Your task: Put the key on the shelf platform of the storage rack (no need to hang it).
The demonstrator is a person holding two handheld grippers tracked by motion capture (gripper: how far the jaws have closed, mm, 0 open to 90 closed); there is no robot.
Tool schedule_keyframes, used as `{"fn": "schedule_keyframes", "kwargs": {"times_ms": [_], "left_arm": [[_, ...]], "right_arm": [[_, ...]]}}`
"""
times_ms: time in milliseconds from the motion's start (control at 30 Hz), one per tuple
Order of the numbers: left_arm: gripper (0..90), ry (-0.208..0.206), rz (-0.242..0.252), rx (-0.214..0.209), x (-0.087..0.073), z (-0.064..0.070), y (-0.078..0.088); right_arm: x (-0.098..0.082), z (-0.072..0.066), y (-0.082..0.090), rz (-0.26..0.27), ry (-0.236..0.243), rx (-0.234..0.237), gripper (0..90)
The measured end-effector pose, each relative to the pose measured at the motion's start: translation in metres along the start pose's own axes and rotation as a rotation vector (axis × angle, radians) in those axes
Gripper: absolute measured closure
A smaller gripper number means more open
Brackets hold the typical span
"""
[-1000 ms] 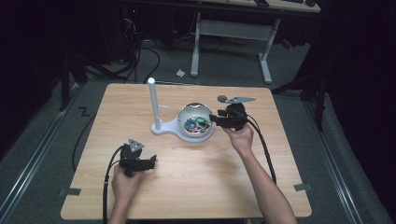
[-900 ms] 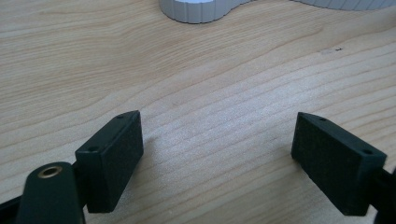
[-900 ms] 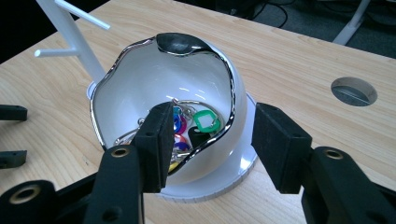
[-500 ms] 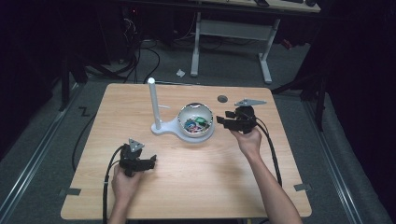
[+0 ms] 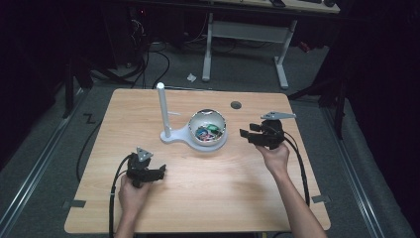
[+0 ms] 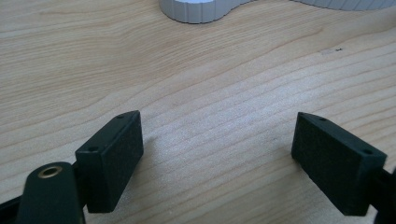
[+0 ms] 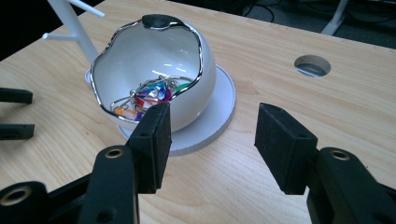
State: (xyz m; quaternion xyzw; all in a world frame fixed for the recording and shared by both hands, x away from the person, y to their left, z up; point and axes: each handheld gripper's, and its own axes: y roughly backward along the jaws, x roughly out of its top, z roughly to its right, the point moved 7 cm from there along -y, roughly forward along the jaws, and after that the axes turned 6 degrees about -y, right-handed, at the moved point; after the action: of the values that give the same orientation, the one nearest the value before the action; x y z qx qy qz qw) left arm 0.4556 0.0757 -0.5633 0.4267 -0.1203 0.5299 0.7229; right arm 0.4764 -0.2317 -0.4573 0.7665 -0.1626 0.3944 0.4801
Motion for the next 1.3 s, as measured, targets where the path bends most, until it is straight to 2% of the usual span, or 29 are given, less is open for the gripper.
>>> {"fn": "schedule_keyframes", "kwargs": {"times_ms": [133,333,500,533,700,833,1300], "left_arm": [[17.1,0.001,0.000,0.001,0.000,0.000,0.000],[17.1,0.000,0.000,0.000,0.000,0.000,0.000],[17.1,0.000,0.000,0.000,0.000,0.000,0.000],[17.1,0.004,0.000,0.003,0.000,0.000,0.000],[17.1,-0.001,0.000,0.000,0.000,0.000,0.000],[17.1,0.003,-0.001,0.002,0.000,0.000,0.000],[17.1,0.005,0.000,0.004,0.000,0.000,0.000]], "right_arm": [[-0.008,0.004,0.009,0.007,-0.005,-0.004,46.4],[-0.004,0.006,0.024,0.040,0.000,-0.014,46.7],[-0.007,0.008,0.034,0.037,-0.001,-0.020,47.2],[-0.009,0.009,0.037,0.053,-0.003,-0.020,47.3],[-0.019,0.016,0.048,0.067,-0.027,-0.030,47.7],[-0.023,0.020,0.053,0.049,-0.033,-0.044,47.4],[-0.051,0.030,0.064,0.071,-0.075,-0.052,47.7]]}}
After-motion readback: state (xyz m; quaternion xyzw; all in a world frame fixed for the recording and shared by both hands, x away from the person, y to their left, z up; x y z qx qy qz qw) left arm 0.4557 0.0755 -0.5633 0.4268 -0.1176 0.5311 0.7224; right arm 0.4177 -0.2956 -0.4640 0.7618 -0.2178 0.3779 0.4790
